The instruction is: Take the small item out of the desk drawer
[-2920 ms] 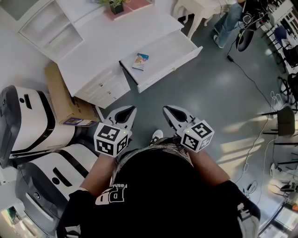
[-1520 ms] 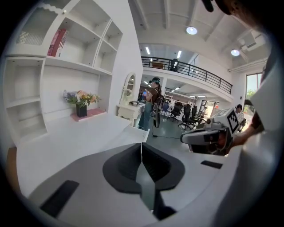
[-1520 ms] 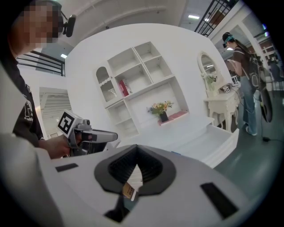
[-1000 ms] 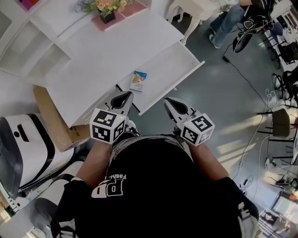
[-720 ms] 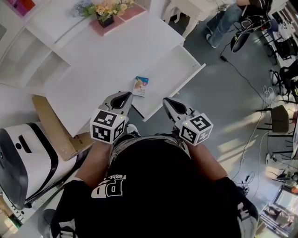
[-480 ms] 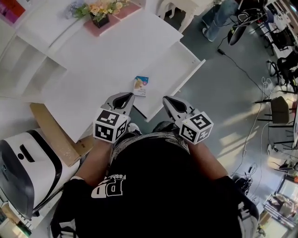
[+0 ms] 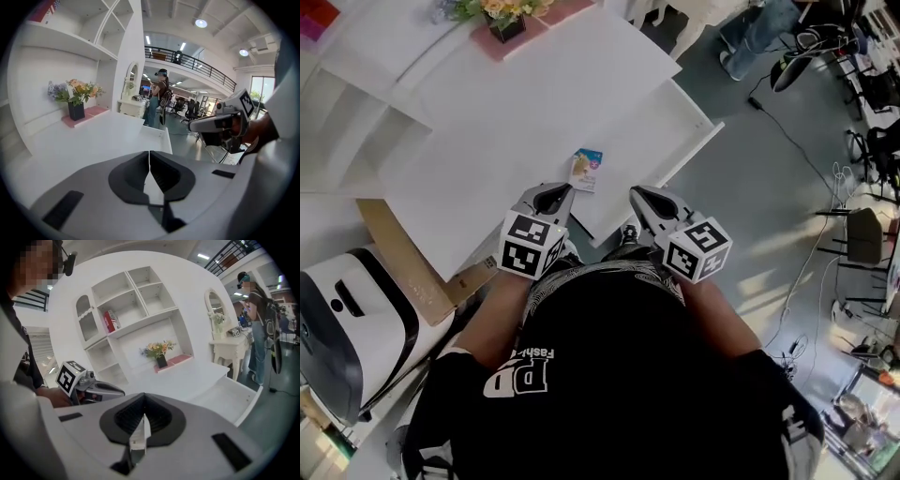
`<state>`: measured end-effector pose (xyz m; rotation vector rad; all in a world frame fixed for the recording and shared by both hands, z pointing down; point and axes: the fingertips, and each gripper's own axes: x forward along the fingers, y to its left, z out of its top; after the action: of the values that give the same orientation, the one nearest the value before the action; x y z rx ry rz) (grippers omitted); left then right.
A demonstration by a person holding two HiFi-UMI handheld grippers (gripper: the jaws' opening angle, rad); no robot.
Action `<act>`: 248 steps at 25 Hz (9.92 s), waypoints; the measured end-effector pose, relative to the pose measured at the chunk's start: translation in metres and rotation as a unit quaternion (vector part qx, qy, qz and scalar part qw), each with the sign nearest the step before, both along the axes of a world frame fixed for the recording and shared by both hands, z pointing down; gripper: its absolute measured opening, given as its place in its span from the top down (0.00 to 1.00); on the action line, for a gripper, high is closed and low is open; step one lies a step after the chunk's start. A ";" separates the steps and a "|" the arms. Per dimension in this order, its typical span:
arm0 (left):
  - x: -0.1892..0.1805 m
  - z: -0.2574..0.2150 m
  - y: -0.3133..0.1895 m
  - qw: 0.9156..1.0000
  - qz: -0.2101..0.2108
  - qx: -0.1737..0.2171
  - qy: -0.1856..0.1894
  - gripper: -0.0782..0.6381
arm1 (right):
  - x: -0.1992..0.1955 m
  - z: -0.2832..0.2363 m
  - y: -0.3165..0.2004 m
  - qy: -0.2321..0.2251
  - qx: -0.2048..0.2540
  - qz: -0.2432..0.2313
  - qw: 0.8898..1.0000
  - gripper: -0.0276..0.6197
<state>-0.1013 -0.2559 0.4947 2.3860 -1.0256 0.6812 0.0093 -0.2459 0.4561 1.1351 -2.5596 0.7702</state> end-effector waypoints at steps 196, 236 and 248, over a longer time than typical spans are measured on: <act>0.025 -0.106 0.113 0.977 -0.096 0.091 0.170 0.32 | 0.026 -0.076 0.103 -0.060 0.116 -0.074 0.989 0.95; 0.047 -0.132 0.239 0.978 -0.089 0.113 0.153 0.32 | 0.035 -0.086 0.231 -0.070 0.122 -0.057 0.988 0.95; 0.013 -0.125 0.256 0.977 -0.078 0.107 0.167 0.32 | 0.002 -0.081 0.251 -0.043 0.119 -0.049 0.991 0.95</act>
<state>-0.0887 0.0004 0.3693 2.4517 -1.1674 0.1097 0.0112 0.0052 0.3748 1.0494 -2.8162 0.5131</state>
